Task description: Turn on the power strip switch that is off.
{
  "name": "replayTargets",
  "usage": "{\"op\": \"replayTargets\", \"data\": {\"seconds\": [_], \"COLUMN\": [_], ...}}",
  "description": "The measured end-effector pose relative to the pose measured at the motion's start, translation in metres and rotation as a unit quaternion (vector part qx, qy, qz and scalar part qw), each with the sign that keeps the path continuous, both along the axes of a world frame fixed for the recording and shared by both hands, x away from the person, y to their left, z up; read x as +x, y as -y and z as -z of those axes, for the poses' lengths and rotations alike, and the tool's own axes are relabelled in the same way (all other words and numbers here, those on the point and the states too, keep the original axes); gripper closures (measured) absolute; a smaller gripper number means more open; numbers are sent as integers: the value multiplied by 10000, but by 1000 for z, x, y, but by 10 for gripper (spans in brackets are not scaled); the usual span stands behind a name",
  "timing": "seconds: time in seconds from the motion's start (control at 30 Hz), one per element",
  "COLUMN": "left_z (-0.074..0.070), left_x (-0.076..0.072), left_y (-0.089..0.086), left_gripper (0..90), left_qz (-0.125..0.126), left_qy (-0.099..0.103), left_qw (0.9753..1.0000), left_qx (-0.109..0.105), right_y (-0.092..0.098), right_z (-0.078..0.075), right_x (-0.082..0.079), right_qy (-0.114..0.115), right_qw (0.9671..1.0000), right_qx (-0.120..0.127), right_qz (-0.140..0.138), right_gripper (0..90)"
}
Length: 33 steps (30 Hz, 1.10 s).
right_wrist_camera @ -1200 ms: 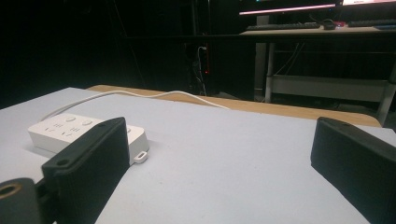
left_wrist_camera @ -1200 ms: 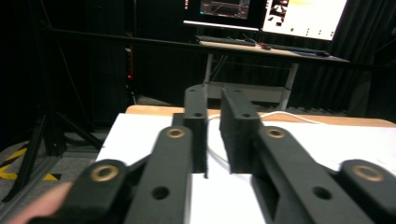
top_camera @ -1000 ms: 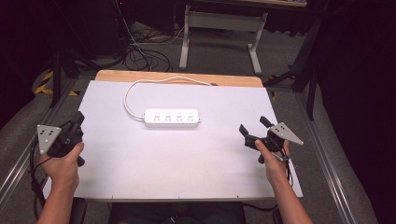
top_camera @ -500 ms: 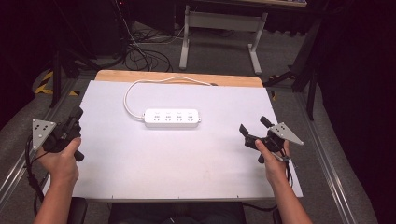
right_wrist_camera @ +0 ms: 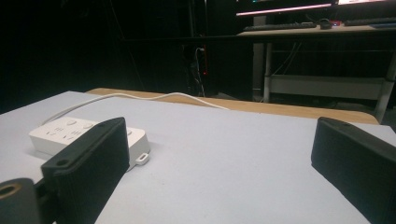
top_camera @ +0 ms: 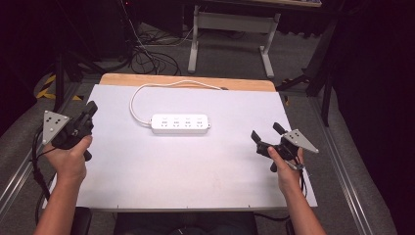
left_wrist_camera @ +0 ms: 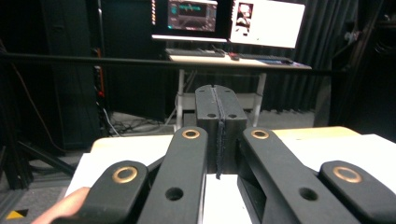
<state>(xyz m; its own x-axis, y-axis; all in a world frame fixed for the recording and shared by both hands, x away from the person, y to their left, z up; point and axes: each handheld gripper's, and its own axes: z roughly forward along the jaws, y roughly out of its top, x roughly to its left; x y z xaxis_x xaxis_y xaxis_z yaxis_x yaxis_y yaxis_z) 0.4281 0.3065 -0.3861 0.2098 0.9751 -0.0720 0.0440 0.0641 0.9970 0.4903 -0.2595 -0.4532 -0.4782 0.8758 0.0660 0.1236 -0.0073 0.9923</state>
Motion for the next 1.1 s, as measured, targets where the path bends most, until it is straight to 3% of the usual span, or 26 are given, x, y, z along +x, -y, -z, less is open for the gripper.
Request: {"op": "replayTargets", "data": {"seconds": [0.3,0.57,0.77,0.93,1.1], "left_z": [-18,-32,-37,-39,-36], "left_x": [23,38,50,62,74], "left_y": [17,34,47,59,69], "left_gripper": [900,900,900,900,900], "left_qz": [370,532,783,936,1072], "left_qy": [-306,-385,-526,-720,-880], "left_qw": [9985,9960,9930,9888,9856], "left_qx": [276,609,711,908,964], "right_y": [0,0,1,1,0], "right_z": [0,-1,-1,-2,-1], "right_x": [1,1,3,4,5], "right_qy": [-1,9,3,11,-13], "right_qw": [10000,10000,10000,10000,10000], "right_qx": [28,42,81,86,47], "right_qz": [-27,-52,-35,-40,-54], "right_gripper": [48,49,50,50,50]}}
